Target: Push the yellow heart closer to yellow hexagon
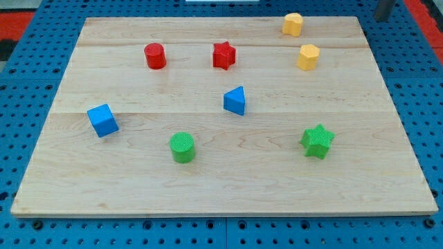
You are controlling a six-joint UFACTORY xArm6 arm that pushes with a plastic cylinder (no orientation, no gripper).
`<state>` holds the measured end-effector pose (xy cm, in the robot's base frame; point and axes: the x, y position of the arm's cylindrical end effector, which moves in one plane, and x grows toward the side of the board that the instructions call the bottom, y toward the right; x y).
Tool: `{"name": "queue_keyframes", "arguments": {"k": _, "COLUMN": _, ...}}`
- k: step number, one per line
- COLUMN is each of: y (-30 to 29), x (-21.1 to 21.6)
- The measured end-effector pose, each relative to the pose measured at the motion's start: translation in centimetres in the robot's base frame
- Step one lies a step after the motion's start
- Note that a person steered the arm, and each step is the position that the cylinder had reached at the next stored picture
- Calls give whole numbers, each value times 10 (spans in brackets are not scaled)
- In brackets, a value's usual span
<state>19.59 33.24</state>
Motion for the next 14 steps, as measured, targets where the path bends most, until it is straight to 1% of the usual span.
{"name": "queue_keyframes", "arguments": {"k": 1, "y": 0, "x": 1}}
{"name": "queue_keyframes", "arguments": {"k": 3, "y": -2, "x": 33}}
{"name": "queue_keyframes", "arguments": {"k": 5, "y": -95, "x": 23}}
{"name": "queue_keyframes", "arguments": {"k": 6, "y": -119, "x": -3}}
{"name": "queue_keyframes", "arguments": {"k": 7, "y": -120, "x": -5}}
{"name": "queue_keyframes", "arguments": {"k": 8, "y": -120, "x": 16}}
{"name": "queue_keyframes", "arguments": {"k": 9, "y": -123, "x": 17}}
{"name": "queue_keyframes", "arguments": {"k": 10, "y": -134, "x": -4}}
{"name": "queue_keyframes", "arguments": {"k": 11, "y": -135, "x": -4}}
{"name": "queue_keyframes", "arguments": {"k": 12, "y": -159, "x": -3}}
{"name": "queue_keyframes", "arguments": {"k": 13, "y": -167, "x": -1}}
{"name": "queue_keyframes", "arguments": {"k": 14, "y": -167, "x": 17}}
